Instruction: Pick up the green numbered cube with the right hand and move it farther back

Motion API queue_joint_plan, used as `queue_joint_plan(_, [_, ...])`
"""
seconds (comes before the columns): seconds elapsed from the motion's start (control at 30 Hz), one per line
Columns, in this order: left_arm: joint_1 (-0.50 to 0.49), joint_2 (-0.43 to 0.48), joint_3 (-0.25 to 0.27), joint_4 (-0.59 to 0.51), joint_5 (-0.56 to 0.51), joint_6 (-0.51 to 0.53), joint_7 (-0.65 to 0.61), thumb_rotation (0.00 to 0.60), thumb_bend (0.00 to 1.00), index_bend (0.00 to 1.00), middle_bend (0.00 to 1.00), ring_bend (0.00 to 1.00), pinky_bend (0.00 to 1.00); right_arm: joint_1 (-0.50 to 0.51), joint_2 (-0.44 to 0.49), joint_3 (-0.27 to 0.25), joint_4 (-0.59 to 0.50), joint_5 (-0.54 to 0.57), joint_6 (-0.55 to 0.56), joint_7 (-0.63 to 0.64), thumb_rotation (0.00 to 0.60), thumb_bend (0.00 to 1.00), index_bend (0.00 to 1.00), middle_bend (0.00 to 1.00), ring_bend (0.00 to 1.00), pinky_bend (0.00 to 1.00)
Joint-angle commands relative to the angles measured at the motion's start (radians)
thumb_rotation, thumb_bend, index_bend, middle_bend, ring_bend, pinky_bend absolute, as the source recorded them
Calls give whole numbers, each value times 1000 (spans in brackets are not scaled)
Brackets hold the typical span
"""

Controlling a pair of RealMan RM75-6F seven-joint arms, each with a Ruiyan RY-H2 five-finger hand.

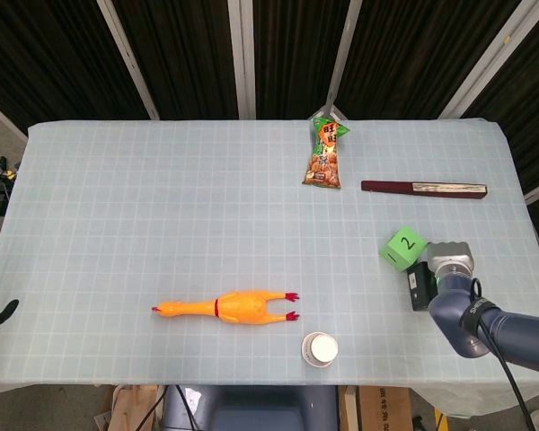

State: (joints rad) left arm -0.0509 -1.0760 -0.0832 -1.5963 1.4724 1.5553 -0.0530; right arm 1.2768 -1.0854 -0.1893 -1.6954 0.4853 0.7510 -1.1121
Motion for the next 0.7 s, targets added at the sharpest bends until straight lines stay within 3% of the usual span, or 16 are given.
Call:
queue_joint_plan(0.03, [0, 0, 0, 0, 0, 0, 1, 600, 268, 0, 0, 0, 12, 6, -3, -1, 2, 10, 0, -6, 600, 824, 110, 833, 833, 745])
queue_joint_plan(0.7, [1, 2, -2, 1, -3, 1, -7, 600, 269, 0, 0, 0, 12, 21, -50, 34, 102, 43, -48, 5, 600, 823, 110, 833, 833, 745])
